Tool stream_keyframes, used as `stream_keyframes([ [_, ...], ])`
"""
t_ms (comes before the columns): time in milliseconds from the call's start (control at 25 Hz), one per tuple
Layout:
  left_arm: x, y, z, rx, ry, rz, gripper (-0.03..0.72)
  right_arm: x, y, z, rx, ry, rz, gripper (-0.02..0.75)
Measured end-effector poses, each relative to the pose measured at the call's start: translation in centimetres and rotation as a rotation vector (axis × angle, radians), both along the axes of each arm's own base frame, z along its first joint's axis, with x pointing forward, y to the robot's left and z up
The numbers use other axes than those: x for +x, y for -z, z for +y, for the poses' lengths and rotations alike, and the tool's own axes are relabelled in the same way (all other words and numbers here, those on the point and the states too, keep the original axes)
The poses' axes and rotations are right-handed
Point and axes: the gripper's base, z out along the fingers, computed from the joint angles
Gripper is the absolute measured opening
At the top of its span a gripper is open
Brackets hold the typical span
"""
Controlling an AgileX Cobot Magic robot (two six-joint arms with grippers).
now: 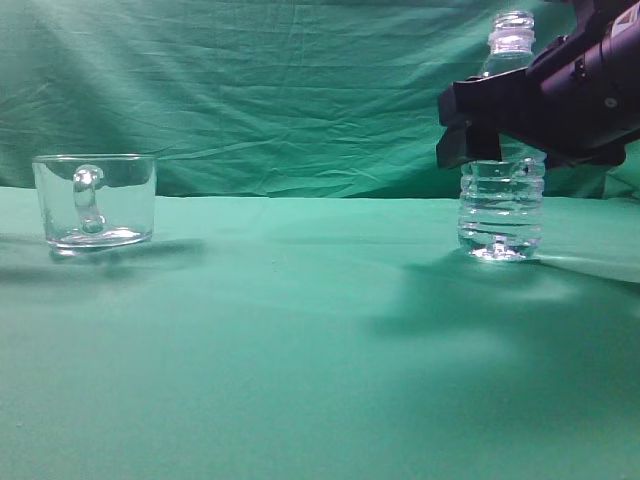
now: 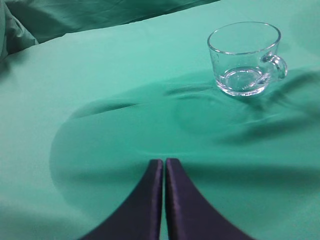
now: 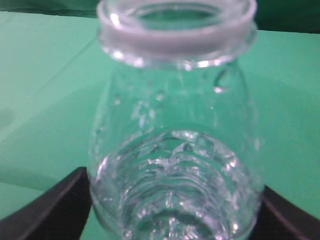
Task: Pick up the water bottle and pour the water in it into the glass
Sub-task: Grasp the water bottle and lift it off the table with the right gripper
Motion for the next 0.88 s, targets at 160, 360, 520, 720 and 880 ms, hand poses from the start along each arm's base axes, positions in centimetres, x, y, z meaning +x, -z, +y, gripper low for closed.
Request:
stream_keyframes([
  [160, 0.0, 0.0, 0.0, 0.0, 0.0, 0.0, 0.0, 0.02, -0.05, -0.02, 0.001, 0.002, -0.006, 0.537],
  [360, 0.0, 0.0, 0.0, 0.0, 0.0, 0.0, 0.0, 0.03, -0.05, -0.03, 0.001, 0.004, -0.005, 0.42],
  [520, 0.0, 0.0, 0.0, 0.0, 0.0, 0.0, 0.0, 0.02, -0.03, -0.03, -0.001, 0.003, -0.004, 0.367],
  [720, 0.0, 0.0, 0.0, 0.0, 0.0, 0.0, 0.0, 0.01, -0.02, -0.02, -0.03, -0.01, -0.012, 0.367],
  [880, 0.0, 0.0, 0.0, 0.0, 0.0, 0.0, 0.0, -0.07, -0.1, 0.24, -0.055, -0.052, -0.025, 0.367],
])
